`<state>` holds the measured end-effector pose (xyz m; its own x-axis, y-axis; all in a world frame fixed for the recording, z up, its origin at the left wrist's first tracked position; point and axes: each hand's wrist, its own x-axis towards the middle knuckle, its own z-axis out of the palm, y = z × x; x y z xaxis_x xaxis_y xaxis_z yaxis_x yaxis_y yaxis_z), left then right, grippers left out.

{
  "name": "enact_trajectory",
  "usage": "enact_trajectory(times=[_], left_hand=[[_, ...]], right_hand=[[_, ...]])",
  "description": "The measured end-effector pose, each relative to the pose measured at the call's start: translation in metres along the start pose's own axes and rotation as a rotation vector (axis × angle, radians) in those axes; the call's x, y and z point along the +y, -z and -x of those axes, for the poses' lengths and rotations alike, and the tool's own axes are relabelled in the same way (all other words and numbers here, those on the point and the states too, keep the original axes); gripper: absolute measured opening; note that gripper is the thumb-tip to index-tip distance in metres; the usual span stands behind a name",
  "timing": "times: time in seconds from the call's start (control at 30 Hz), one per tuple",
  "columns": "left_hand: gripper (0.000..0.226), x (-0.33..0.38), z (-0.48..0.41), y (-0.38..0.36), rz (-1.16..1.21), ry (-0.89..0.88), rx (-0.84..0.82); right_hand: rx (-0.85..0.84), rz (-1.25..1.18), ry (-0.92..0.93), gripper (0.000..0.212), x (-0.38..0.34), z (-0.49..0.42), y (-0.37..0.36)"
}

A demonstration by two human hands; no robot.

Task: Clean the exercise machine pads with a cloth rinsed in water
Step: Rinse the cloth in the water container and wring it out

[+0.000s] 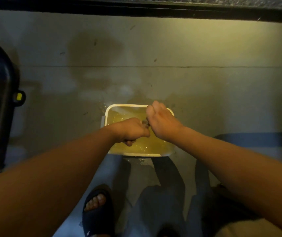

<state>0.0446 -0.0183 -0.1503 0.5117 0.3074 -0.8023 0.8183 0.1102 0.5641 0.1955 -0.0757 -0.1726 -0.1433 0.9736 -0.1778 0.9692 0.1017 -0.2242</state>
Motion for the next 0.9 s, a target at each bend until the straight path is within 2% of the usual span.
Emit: enact_trajectory(times=[0.1, 0.17, 0.23, 0.4, 0.5, 0.63, 0.77, 0.9], left_hand=[[0.021, 0.017, 0.029, -0.004, -0.203, -0.065, 0.139], [0.021, 0.029, 0.055, -0.004, -0.272, -0.090, 0.198], [0.023, 0.043, 0.084, -0.001, -0.288, -0.092, 0.234], [0.032, 0.083, 0.178, 0.023, -0.155, -0.098, 0.351], [0.034, 0.107, 0.236, 0.038, -0.081, -0.115, 0.377], [0.024, 0.145, 0.313, 0.058, 0.092, -0.217, 0.475], [0.012, 0.170, 0.377, 0.071, 0.260, -0.269, 0.441], [0.034, 0.196, 0.437, 0.077, 0.520, -0.304, 0.417]], right_hand=[[-0.063, -0.159, -0.129, 0.025, -0.012, 0.011, 0.034], [-0.143, -0.314, -0.183, 0.028, -0.022, 0.021, 0.061], [-0.151, -0.478, -0.247, 0.031, -0.034, 0.033, 0.093], [-0.068, -0.857, -0.512, 0.012, -0.070, 0.051, 0.195], [-0.027, -0.878, -0.481, 0.009, -0.095, 0.061, 0.262], [0.011, -0.964, -0.537, 0.019, -0.131, 0.078, 0.352], [0.038, -0.979, -0.615, 0.016, -0.157, 0.097, 0.416], [0.091, -1.080, -0.765, 0.016, -0.182, 0.118, 0.464]])
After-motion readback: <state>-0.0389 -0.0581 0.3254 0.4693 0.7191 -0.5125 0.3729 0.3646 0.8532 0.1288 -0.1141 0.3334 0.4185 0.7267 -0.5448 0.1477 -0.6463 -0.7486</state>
